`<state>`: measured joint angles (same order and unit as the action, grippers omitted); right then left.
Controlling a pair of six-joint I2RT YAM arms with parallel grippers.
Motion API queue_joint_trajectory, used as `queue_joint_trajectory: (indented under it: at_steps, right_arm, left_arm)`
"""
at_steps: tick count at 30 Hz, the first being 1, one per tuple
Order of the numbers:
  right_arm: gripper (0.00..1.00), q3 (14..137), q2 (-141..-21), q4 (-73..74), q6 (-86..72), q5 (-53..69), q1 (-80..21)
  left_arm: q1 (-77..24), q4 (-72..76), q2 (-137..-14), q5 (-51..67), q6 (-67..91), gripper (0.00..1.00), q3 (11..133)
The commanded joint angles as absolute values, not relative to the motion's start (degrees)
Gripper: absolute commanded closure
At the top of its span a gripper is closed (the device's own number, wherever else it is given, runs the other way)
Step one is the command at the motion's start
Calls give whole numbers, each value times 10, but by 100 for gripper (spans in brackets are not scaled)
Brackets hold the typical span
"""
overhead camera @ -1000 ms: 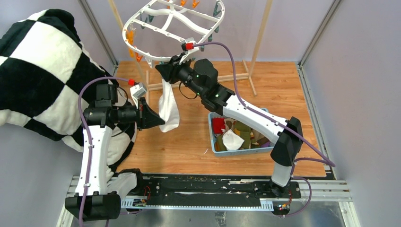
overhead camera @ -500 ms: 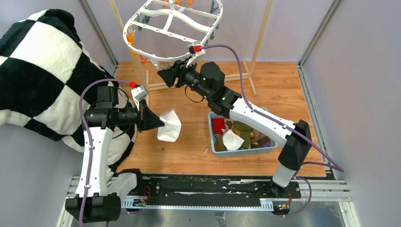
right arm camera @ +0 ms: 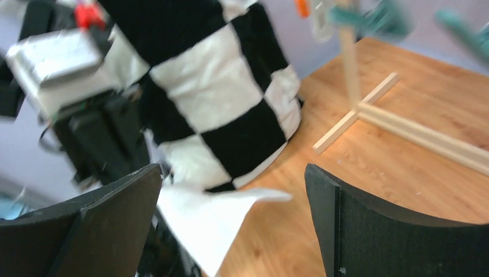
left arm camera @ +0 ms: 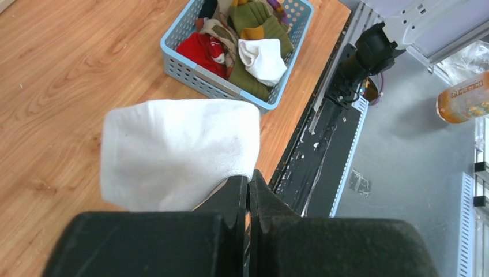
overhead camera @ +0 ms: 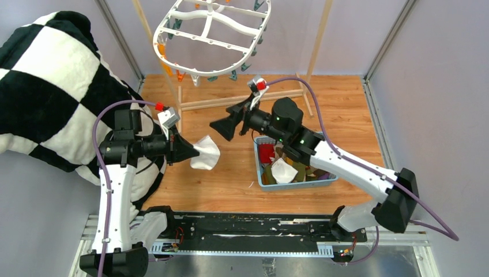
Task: Remove the socks clipped to the hanger
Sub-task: Remove the sock from the hanger.
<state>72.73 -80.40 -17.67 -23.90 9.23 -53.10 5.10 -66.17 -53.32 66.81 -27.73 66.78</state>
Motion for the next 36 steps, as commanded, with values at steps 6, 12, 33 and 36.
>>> queue_joint_trajectory:
  at_steps: [6,12,33,36]
  right_arm:
    - [0,606,-766,-222,-174,380,-523]
    - [0,628,-826,-275,-181,476,-525]
    - [100,623,-744,-71,-166,393,-503]
    - [100,603,-691,63,-192,303,-457]
  left_arm:
    - [32,-662,-508,678,-270,100,679]
    - [11,-661,-482,672,-253,100,680]
    - [6,-663,-498,516,-240,0,716]
    - [6,-662,-510,446,-243,0,721]
